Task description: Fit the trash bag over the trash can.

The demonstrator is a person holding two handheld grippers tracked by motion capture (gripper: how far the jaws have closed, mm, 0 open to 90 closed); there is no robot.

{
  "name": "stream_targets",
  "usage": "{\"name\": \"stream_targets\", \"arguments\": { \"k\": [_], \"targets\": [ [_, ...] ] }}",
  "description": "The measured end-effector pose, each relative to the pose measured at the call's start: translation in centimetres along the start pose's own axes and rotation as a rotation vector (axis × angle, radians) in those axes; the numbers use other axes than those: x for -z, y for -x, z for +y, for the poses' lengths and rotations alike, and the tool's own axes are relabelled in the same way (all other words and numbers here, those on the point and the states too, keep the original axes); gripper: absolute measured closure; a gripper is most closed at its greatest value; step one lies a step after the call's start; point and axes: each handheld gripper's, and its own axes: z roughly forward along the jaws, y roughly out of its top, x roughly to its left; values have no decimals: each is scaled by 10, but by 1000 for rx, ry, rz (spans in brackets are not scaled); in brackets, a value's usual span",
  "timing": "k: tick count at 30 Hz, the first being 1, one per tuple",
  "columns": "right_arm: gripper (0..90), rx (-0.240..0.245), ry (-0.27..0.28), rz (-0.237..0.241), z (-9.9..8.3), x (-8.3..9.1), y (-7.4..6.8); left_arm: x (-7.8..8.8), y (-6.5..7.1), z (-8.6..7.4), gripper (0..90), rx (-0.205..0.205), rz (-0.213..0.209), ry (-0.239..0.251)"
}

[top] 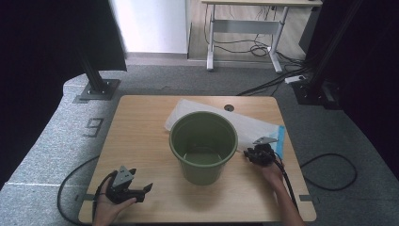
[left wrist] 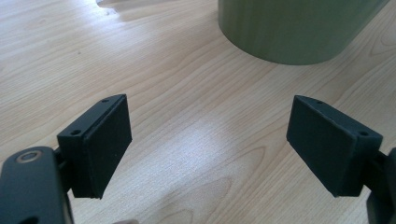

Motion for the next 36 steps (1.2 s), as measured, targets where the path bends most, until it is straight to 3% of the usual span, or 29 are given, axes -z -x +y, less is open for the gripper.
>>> {"name": "stream_targets", "arguments": {
  "k": [4,11,16,25,30,31,34,36],
  "targets": [
    [886,11,7,-43,-3,4,1,-1,-1,2,139,-1,-4,3],
    [888,6,29,-29,-12,19,-1,-8,-6,8,140,-9,-24,6],
    [888,19,-5,-28,-30,33,-13,-12,-11,14,142,-15,-40,17],
    [889,-7,-14,-66,-74,83,-28,-24,-19,29,147,-26,-82,50],
    [888,1,4,-70,-88,103,-36,-30,-21,34,148,-36,-95,50],
    [875,5,11,-69,-89,105,-38,-30,-22,35,148,-36,-96,53],
    [651,10,73,-52,-81,111,-46,-29,-23,37,149,-35,-98,62],
    [547,12,115,-39,-72,112,-52,-29,-24,37,149,-32,-99,66]
  ]
}}
